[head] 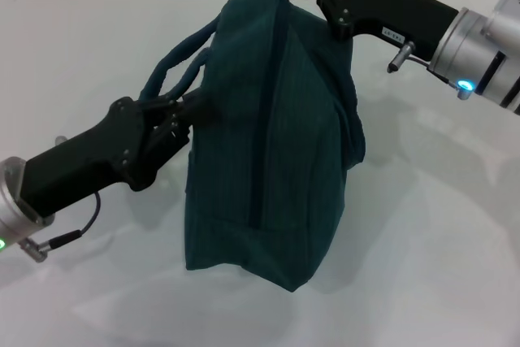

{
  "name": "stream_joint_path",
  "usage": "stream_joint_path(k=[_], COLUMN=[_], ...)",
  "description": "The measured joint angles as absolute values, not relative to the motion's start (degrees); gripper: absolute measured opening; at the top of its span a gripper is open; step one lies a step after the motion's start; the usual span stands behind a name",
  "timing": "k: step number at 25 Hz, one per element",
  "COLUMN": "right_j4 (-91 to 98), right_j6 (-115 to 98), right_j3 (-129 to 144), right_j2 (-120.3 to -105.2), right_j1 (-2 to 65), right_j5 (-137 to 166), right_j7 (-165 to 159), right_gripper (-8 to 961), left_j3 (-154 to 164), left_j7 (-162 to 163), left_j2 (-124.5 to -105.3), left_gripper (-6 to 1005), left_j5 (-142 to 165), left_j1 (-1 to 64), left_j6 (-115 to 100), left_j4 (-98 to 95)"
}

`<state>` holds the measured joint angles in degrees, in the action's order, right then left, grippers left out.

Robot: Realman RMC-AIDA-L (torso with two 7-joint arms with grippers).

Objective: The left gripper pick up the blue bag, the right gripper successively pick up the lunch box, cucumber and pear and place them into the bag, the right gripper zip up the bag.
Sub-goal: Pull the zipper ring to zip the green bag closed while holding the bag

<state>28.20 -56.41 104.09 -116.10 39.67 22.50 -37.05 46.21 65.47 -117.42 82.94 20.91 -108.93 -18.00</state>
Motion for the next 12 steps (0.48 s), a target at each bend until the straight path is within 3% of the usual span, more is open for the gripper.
stream_joint_path(k=[12], right_j4=[26.6], right_j6=[-55.5], right_j3=[104.1], right_j2=[-116.1], right_j1=[38.9], right_j5=[22.5], right_j7=[-37.1], right_gripper=[0], left_j3=[44.0], left_j7=[65.5], left_j2=[-117.51], left_gripper=[55], left_j5=[83.0], left_j1=[20.4], left_j6=[-107.2], left_j4=[-18.0])
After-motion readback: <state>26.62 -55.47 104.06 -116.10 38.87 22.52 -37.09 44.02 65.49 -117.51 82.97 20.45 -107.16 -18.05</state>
